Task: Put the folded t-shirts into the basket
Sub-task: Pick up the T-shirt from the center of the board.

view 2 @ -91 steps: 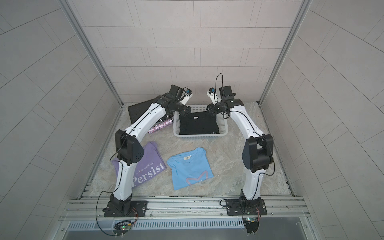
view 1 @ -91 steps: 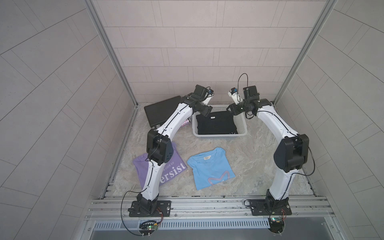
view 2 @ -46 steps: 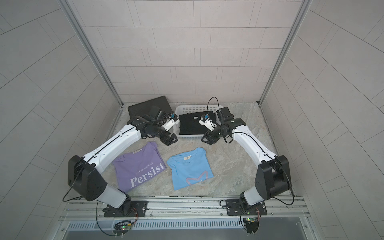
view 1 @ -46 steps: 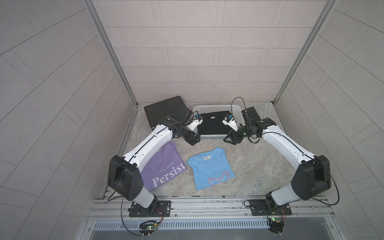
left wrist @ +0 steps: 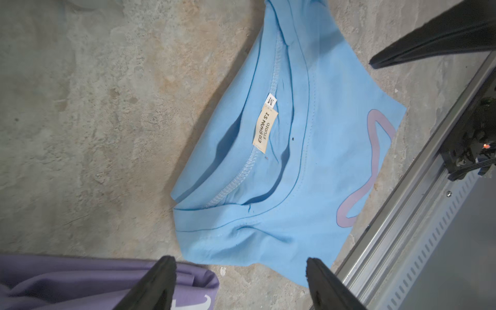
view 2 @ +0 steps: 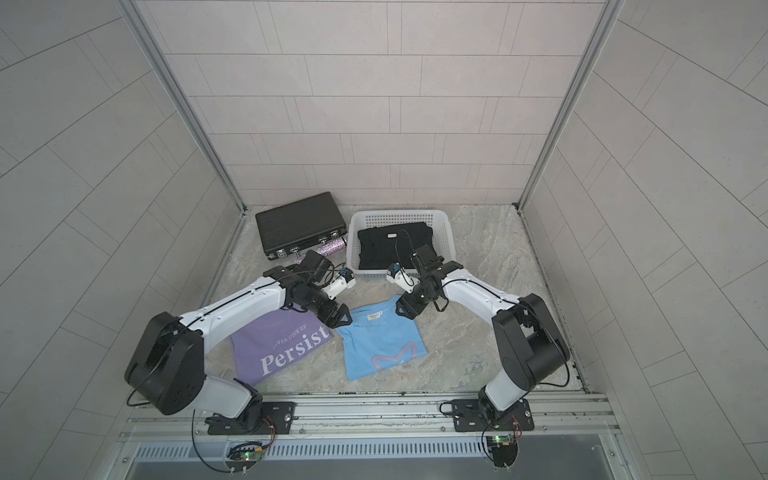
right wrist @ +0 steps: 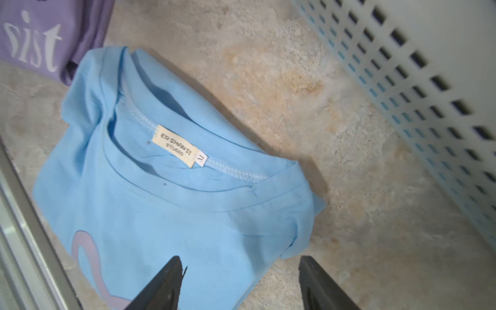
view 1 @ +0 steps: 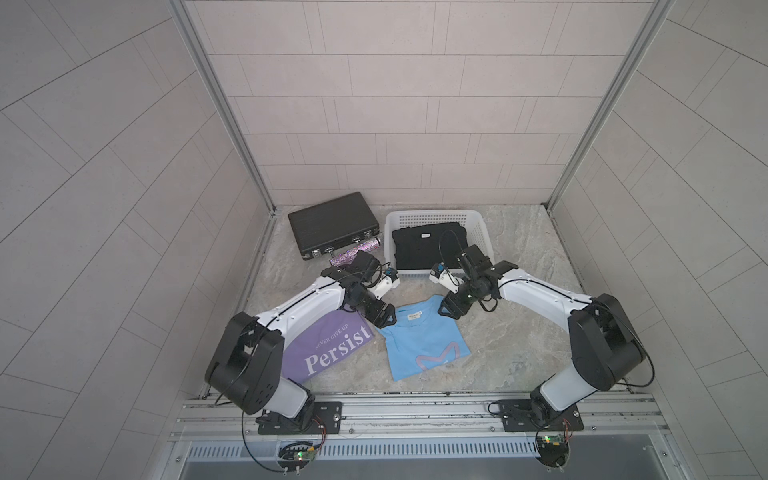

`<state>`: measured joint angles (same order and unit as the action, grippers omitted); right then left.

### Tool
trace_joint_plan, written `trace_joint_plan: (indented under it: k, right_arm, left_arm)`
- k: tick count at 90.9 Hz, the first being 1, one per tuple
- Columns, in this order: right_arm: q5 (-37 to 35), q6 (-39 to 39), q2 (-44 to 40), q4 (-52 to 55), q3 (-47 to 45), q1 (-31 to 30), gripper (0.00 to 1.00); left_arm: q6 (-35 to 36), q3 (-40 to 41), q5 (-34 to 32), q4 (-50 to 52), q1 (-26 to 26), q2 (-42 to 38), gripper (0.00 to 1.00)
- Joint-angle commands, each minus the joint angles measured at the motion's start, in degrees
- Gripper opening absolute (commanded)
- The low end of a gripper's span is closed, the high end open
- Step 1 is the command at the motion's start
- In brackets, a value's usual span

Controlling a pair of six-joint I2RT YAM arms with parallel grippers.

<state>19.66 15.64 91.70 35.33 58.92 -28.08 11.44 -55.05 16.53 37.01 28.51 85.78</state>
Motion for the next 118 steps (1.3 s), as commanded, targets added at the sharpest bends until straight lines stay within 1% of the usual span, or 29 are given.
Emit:
trace_joint_plan:
  k: [1, 10, 18, 35, 45, 51, 58, 71, 82, 98, 105, 118]
  right_arm:
    - [-4.7, -0.7, 1.4, -3.5, 0.2, -0.7, 0.72]
    - [-6.0, -0.5, 2.6, -4.2, 0.5, -1.0, 0.72]
    - [-6.0, 0.0, 3.7, -4.3, 1.2, -1.2, 0.72]
    - [-6.5, 0.8, 5.7, -3.8, 1.7, -2.3, 0.72]
    - [-7.6, 1.6, 6.2, -4.0, 1.8, -2.9, 0.72]
    - [-7.7, 2.1, 6.8, -4.2, 1.8, -3.2, 0.72]
    - [-7.8, 2.6, 7.5, -3.9, 2.1, -3.6, 0.72]
    - [-8.2, 3.0, 9.3, -3.6, 2.9, -4.0, 0.7]
    - [-8.1, 3.1, 11.1, -2.7, 4.1, -4.2, 0.66]
    - [-9.0, 3.2, 12.7, -2.4, 4.2, -4.3, 0.61]
    - [-8.9, 3.1, 13.0, -2.3, 4.1, -4.4, 0.55]
    - [-9.2, 2.7, 13.0, -2.2, 4.0, -4.4, 0.4]
  left_arm:
    - [-3.2, 2.3, 1.8, -5.4, 0.0, 1.8, 0.75]
    - [-4.7, 3.4, 0.9, -8.7, 0.2, 2.9, 0.75]
    - [-5.4, 1.3, 0.8, -7.4, 0.2, 5.4, 0.75]
    - [-2.9, -1.4, 1.4, -3.8, 0.3, 10.2, 0.75]
    - [-2.3, -1.9, 1.7, -3.4, 0.3, 10.8, 0.76]
    - [-1.8, -2.8, 0.7, -2.7, 0.4, 11.6, 0.77]
    - [-1.8, -4.4, 0.3, -0.5, 0.4, 12.4, 0.78]
    - [0.1, -3.5, -1.8, -1.9, 0.4, 9.4, 0.8]
    - [1.8, -2.5, -4.2, -2.9, 0.4, 7.4, 0.82]
    - [3.3, -2.8, -6.7, -2.4, 0.9, 9.7, 0.85]
    - [4.4, -2.5, -7.6, -2.4, 2.0, 10.7, 0.87]
    - [4.9, -2.6, -8.5, -2.1, 3.4, 12.7, 0.9]
